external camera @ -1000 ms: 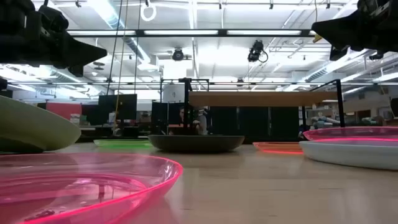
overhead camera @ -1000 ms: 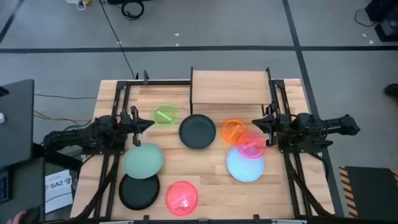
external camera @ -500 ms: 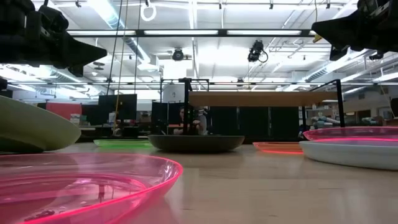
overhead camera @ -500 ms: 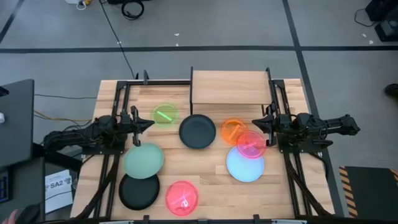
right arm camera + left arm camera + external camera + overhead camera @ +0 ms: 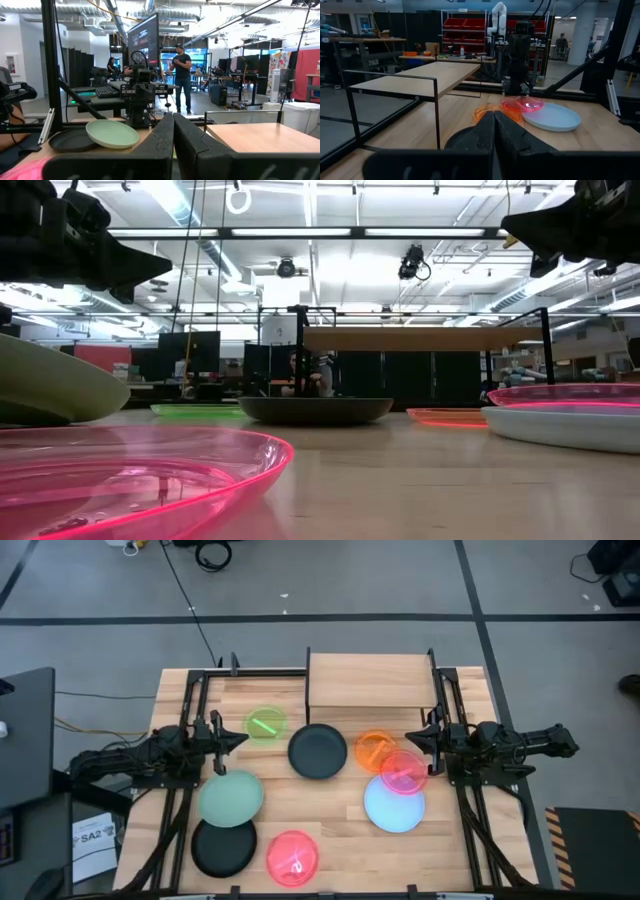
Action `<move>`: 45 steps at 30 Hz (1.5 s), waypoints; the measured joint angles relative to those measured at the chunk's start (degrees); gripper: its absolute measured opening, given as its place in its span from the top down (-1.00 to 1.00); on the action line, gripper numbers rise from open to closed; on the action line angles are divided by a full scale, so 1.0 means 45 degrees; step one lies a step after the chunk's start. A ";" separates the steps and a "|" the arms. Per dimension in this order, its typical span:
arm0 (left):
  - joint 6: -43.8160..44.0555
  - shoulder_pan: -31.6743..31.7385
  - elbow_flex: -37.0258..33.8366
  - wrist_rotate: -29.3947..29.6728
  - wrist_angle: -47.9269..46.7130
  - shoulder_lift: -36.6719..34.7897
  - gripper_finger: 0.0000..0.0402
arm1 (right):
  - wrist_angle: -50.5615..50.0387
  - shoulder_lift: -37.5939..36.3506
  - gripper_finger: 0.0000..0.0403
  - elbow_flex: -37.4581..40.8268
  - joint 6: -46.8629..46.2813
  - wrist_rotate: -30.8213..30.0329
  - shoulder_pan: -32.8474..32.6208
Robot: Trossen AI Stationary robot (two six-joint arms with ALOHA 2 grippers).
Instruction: Place and stack plates onto a shelf
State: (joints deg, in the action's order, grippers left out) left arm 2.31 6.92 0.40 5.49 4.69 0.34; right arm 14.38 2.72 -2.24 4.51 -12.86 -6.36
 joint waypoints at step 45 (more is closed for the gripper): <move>0.0000 0.0000 0.0000 0.0000 0.0000 0.0010 0.94 | 0.0027 0.0000 0.77 -0.0001 -0.0096 0.0000 0.0001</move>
State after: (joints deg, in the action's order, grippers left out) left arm 2.31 6.92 0.40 5.49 4.69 0.38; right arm 14.50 2.72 -2.24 4.08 -12.86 -6.35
